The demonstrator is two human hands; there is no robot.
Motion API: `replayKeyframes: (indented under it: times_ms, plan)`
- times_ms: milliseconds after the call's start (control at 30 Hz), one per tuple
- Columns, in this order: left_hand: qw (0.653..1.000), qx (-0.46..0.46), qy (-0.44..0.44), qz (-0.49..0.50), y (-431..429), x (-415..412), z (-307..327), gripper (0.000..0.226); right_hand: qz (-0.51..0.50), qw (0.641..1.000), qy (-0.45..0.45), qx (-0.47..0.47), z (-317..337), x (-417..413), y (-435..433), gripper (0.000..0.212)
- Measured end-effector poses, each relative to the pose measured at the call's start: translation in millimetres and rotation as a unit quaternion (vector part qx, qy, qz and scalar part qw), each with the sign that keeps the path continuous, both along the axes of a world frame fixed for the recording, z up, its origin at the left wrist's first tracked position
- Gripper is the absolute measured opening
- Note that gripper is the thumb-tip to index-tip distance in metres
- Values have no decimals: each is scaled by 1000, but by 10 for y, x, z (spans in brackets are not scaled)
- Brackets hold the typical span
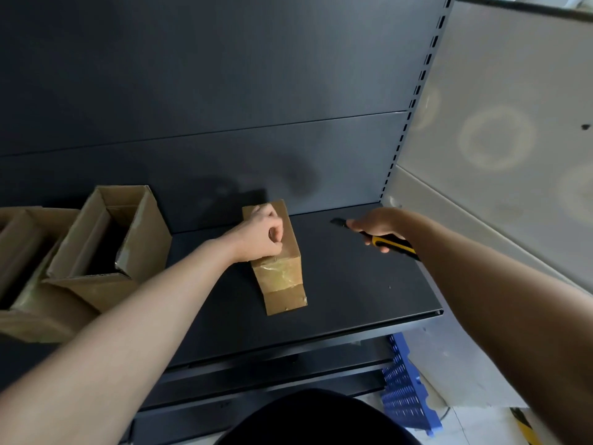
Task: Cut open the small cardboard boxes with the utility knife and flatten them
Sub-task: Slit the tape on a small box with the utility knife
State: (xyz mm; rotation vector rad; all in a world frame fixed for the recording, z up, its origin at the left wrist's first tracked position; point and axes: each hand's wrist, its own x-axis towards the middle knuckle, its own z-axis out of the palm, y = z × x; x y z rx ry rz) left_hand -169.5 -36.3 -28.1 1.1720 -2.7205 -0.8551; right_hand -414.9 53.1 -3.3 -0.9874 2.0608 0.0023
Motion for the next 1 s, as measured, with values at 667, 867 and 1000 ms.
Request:
replayKeyframes:
  times_ms: [667,867,1000]
  plan:
    - [972,218,-51,74,137,25,-68,54,-1,993,-83,-82,-263,646,-250,32]
    - [940,302,-86,136,197,14,-289,100,-56,983,-135,-109,-310,584,-206,21]
    - [931,328,-38,156,208,-21,-368,71,-67,982,-137,-112,-313,549,-174,23]
